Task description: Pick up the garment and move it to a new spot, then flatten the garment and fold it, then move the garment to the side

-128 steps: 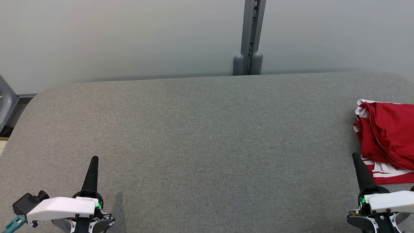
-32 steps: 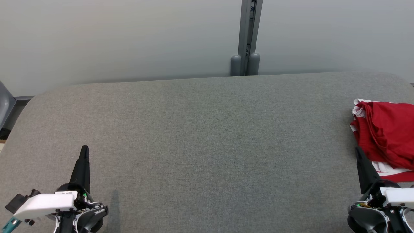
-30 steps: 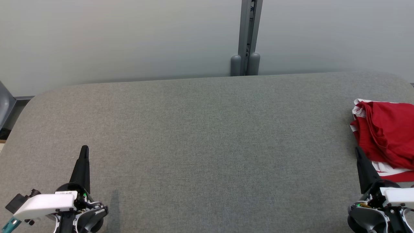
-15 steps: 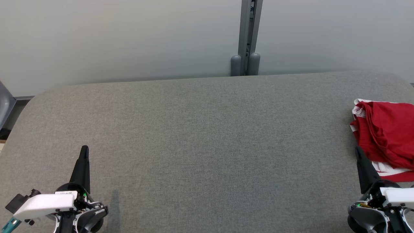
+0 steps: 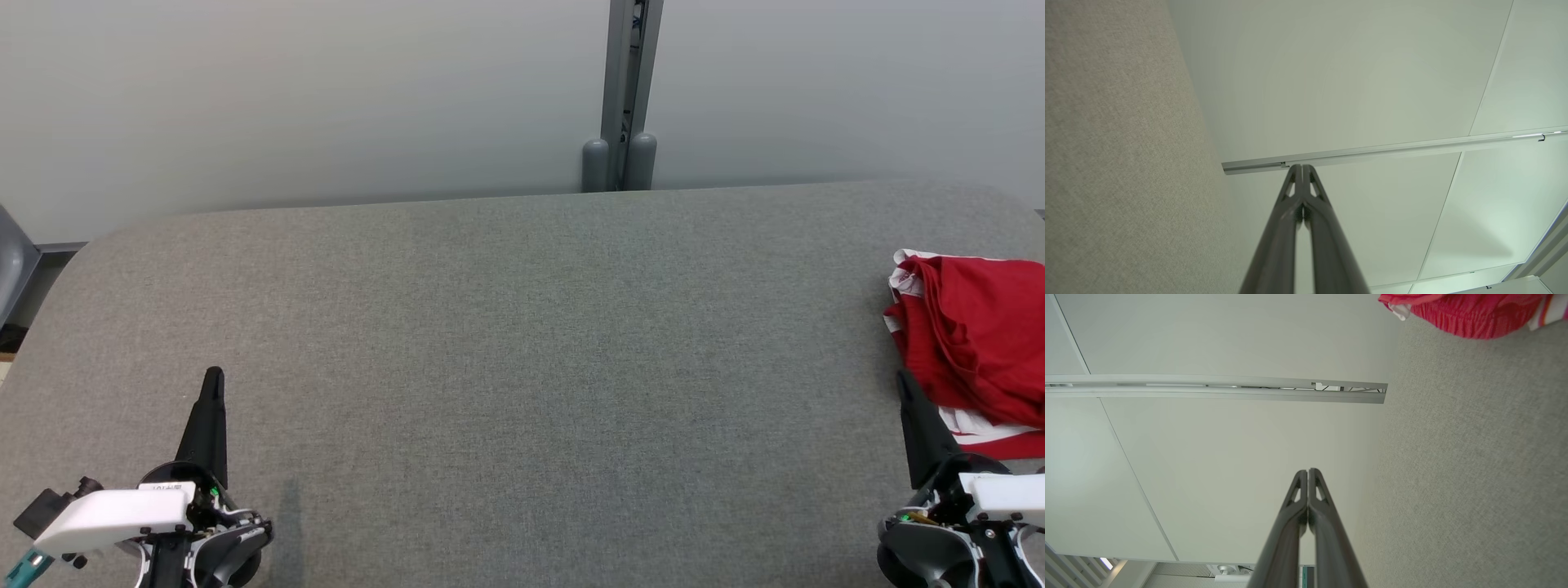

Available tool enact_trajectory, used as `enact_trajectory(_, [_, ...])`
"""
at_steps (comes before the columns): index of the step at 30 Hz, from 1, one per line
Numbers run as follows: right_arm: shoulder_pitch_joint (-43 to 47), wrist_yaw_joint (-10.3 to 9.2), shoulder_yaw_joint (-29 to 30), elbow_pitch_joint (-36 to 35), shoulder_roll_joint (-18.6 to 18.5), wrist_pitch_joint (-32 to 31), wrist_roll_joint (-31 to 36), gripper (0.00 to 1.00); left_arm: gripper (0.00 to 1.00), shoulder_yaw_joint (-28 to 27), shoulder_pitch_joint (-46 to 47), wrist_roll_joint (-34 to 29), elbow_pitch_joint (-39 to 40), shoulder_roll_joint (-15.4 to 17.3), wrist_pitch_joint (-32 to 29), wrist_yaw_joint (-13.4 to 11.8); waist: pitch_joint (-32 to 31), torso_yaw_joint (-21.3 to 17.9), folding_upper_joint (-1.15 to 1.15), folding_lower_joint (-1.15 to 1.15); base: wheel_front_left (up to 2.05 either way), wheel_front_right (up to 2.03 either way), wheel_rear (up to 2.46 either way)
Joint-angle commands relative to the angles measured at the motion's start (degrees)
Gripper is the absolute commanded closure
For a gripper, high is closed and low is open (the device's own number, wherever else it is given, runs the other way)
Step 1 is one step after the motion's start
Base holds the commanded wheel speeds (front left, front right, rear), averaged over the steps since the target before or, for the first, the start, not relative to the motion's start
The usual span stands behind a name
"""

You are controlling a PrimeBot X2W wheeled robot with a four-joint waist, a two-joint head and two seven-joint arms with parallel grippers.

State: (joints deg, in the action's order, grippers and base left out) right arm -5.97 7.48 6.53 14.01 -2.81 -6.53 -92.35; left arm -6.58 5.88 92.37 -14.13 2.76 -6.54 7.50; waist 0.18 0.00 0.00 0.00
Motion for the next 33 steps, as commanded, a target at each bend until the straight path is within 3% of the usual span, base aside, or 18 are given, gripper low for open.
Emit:
enact_trajectory(1, [-0.5, 0.02, 0.2, 0.1, -0.2, -0.2, 0.0, 1.00, 1.00, -0.2, 0.7, 0.1, 0.1, 0.1, -0.2, 0.2, 0.0, 0.0, 0.00, 0.00, 0.00, 0.00, 0.00])
enact_trajectory(33, [-0.5, 0.03, 0.2, 0.1, -0.2, -0.2, 0.0, 1.00, 1.00, -0.1, 0.7, 0.1, 0.2, 0.1, -0.2, 0.2, 0.0, 0.0, 0.00, 0.00, 0.00, 0.00, 0.00])
